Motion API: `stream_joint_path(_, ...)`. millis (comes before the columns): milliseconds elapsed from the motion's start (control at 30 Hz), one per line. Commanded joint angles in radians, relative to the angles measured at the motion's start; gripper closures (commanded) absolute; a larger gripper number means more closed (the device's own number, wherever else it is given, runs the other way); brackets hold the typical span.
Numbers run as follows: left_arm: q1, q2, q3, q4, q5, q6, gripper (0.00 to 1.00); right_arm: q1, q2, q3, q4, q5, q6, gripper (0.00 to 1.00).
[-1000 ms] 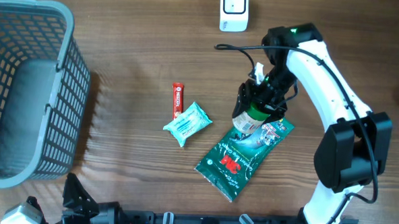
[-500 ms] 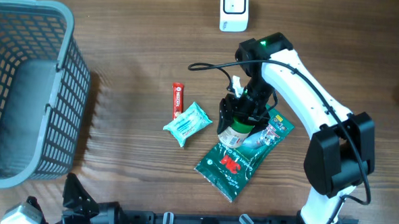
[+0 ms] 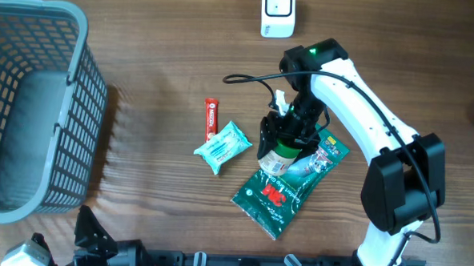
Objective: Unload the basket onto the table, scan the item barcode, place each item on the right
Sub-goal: 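Lift the jar and rotate it over the 3M pack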
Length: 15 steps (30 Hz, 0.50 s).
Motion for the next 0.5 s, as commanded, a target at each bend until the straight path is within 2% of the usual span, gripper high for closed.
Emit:
stream_joint_path(0,-0.003,-0.003,0.002,0.003,0.008,-0.005,0.0,0.003,-0.03,-0.005,-0.004,-0.052,-0.021,0.39)
stream_joint_path(333,-0.003,-0.003,0.002,0.003,0.008,-0.005,0.0,0.003,-0.029,-0.005,-0.004,-0.056,-0.018,0.39)
stream_joint_path(467,-0.003,-0.003,0.002,0.003,0.008,-0.005,0.0,0.003,-0.029,-0.005,-0.004,-0.071,-0.021,0.34)
